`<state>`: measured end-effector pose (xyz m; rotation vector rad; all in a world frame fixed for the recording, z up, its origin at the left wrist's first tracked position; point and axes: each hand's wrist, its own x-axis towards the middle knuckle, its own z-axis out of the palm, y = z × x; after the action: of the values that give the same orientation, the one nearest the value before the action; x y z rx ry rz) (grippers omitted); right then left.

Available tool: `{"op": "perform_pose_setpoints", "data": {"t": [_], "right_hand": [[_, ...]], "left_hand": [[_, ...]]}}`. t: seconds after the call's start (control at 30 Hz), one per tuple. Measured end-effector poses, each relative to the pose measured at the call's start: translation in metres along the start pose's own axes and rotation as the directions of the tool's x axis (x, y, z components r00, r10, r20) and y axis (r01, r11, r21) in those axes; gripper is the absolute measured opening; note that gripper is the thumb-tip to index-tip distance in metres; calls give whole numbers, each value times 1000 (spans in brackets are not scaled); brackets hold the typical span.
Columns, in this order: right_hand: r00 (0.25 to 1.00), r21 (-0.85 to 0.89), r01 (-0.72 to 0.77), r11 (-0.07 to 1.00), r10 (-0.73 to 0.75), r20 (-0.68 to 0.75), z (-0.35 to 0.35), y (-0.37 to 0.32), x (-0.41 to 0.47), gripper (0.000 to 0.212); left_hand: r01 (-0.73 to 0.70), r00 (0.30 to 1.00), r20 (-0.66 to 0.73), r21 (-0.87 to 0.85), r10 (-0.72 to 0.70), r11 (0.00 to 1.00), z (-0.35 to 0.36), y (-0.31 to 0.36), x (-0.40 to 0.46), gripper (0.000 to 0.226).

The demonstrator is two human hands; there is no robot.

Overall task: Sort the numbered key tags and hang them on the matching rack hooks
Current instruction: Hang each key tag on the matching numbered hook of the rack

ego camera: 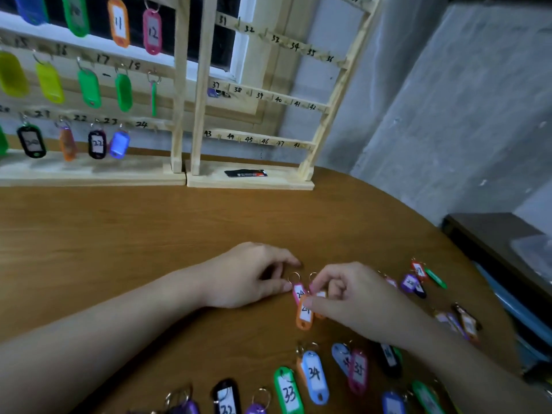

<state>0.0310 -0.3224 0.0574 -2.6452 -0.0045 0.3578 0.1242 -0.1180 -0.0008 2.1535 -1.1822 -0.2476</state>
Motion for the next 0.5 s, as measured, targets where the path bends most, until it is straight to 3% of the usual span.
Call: {"op": "perform_pose_setpoints", "data": {"t": [0.1,0.2,0.37,0.5], "right_hand": [[1000,-16,-3,1000,3,-14,7,-1,0,30],[999,-6,2,1000,-2,-37,10,-1,2,23],[1000,-15,-12,1000,11,-18,10,-1,8,6],[1000,-13,-5,1000,5,-9,10,2,12,11]], "left_hand": [[-3,1000,-21,28,4,1000,3,-3,2,36],[-41,997,-56,65,44,997,7,-4,3,29],[-18,998,-64,-16,17,1000,6,-6,1,9],[-19,996,-92,-61,13,998,6,-8,1,5]]}}
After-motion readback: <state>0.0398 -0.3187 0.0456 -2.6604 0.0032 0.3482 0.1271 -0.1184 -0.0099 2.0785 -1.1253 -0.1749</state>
